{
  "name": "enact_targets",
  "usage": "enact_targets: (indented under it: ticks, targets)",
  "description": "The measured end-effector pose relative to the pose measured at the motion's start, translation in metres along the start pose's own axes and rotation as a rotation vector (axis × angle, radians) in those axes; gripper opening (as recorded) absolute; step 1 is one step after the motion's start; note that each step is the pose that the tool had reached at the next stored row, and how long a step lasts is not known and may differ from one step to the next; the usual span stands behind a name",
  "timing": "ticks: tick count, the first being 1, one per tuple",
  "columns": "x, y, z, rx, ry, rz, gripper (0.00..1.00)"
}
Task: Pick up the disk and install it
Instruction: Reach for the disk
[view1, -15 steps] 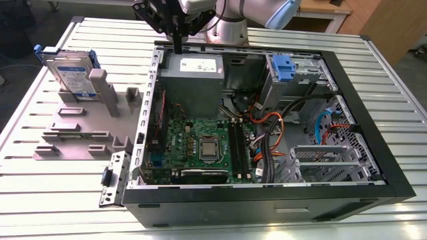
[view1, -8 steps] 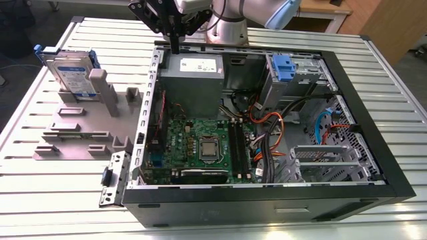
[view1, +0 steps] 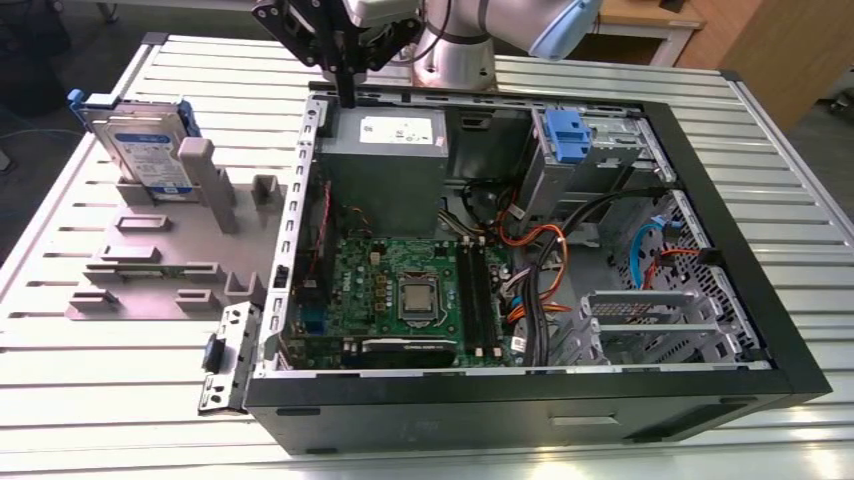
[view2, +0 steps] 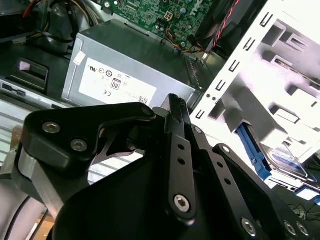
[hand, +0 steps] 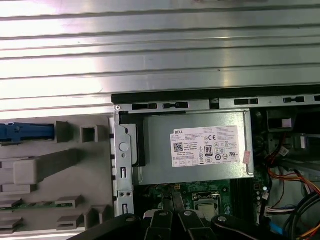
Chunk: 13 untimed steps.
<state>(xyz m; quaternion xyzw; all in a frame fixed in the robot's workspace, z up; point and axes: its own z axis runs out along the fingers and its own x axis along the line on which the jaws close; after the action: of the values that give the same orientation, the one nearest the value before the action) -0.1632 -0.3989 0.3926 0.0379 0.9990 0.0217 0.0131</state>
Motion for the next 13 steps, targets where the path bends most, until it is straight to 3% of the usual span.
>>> enact_targets:
  ticks: [13]
  targets:
    - [0.004,0.0006,-0.0001,0.0,0.0001,0.0,0.11]
